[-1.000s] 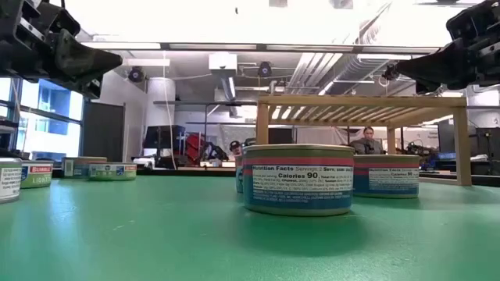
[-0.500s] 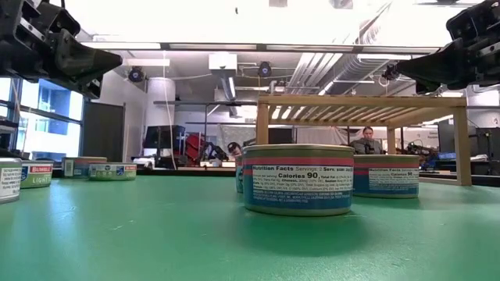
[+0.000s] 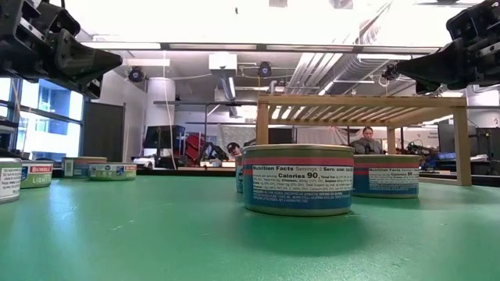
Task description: Stack canned seafood by type on shelf
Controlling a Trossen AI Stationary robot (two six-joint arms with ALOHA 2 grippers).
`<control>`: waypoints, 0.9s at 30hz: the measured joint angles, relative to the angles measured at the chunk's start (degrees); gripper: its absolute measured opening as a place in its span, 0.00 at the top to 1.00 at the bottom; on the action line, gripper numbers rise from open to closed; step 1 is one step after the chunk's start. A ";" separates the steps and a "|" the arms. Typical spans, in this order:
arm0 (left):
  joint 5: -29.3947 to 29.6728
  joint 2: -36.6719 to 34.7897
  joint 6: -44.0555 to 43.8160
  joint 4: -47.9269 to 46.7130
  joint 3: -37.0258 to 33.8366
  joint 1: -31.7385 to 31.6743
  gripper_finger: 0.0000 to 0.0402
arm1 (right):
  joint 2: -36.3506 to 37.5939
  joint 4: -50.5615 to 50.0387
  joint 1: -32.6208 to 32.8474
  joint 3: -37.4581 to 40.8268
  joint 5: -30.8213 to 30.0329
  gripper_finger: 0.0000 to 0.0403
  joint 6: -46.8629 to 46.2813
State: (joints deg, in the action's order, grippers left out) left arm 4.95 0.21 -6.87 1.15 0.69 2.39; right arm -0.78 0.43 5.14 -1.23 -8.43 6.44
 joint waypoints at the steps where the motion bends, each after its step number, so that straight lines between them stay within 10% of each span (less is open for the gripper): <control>1: 0.00 0.00 0.00 -0.02 -0.02 0.01 1.00 | 0.01 0.01 0.00 0.01 0.00 1.00 0.00; 16: 0.00 0.00 0.00 -0.02 0.00 0.02 1.00 | -0.01 0.23 -0.01 0.02 0.00 1.00 -0.31; 27: 0.02 0.00 -0.28 0.31 -0.02 0.00 1.00 | -0.36 14.33 -0.01 0.02 -1.53 1.00 -27.41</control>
State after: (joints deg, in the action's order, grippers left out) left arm 4.97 0.21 -7.16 1.45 0.67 2.39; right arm -1.14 14.76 5.13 -1.21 -9.95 -20.97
